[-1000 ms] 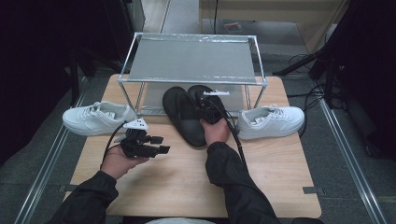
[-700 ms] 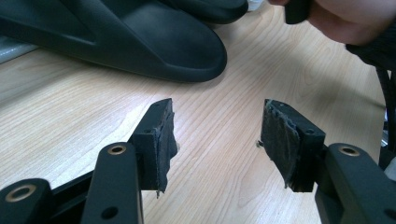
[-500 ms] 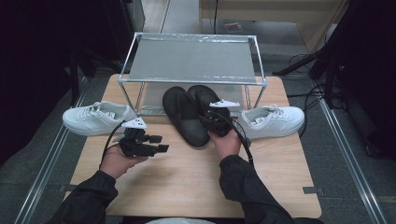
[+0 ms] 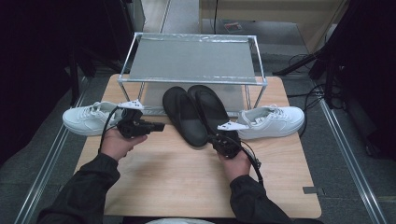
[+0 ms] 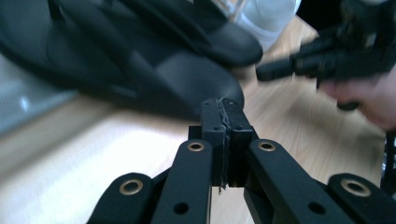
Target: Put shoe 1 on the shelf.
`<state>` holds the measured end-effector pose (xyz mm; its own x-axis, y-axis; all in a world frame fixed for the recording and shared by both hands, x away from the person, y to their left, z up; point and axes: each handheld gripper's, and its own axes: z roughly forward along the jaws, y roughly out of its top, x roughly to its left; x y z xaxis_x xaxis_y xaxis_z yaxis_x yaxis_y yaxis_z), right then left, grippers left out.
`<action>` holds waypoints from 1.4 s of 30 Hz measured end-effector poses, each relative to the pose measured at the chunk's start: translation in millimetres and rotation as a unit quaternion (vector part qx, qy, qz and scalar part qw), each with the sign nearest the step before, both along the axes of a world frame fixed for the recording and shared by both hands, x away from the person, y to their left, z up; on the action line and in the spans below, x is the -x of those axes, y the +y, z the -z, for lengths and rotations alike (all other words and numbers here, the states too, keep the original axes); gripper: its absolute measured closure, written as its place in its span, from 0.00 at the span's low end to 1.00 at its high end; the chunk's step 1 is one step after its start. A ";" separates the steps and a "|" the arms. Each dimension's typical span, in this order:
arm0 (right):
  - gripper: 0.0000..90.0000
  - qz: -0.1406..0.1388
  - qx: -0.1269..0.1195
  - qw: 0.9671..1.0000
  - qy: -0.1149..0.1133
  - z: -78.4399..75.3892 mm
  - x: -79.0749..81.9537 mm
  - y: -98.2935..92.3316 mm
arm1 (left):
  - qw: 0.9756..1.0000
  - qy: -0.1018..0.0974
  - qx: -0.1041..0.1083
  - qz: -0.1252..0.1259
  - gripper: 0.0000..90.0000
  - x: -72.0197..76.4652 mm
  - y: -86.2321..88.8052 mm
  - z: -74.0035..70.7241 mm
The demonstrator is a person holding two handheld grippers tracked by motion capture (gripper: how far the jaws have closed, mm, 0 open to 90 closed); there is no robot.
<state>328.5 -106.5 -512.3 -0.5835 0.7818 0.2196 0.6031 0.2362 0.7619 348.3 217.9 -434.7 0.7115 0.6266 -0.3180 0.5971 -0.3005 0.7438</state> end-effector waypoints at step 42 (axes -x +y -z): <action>1.00 -0.033 0.046 0.998 0.014 20.8 -7.2 16.2 | 0.997 -0.036 -0.063 -0.019 0.98 -130.2 -13.1 -79.1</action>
<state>335.7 -90.3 -533.1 -0.6287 0.7598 0.1655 0.6050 0.3442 0.7180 478.5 204.8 -355.7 0.7049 0.6850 -0.1841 0.5560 -0.3724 0.7431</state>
